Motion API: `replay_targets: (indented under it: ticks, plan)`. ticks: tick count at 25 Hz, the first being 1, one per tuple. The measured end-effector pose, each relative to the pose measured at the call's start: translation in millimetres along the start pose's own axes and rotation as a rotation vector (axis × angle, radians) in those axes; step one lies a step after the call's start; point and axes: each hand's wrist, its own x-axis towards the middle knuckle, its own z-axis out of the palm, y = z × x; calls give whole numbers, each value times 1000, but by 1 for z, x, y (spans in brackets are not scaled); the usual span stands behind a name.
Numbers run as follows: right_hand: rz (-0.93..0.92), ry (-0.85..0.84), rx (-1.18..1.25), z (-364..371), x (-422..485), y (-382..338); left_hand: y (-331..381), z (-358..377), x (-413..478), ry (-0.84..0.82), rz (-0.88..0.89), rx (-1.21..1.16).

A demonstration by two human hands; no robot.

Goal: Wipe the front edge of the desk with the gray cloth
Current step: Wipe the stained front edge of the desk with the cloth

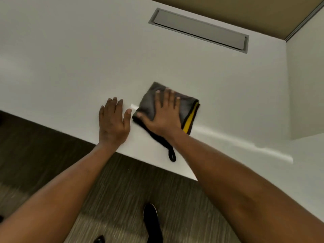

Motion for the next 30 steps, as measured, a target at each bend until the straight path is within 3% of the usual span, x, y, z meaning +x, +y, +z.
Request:
replay_targets:
  ticks: [5,9,15,19,22,26,30]
  plan:
    - [-468,-66,-118,10,-74,25,4,-10,-1,9,11,-76]
    - [-464,-52,-137,-2,-119,100,7,-11,-4,-15,76,11]
    - [43,68,-55,-37,-178,232,28,-12,-26,-52,213,110]
    - [435,156,22,-46,-235,280,61,2,-54,-76,267,94]
    - [700,206,104,-39,-268,272,64,5,-55,-70,261,100]
    - [914,230,137,-22,-279,220,60,10,-55,-49,270,111]
    - [876,143,184,-10,-263,138,64,7,-58,-66,261,103]
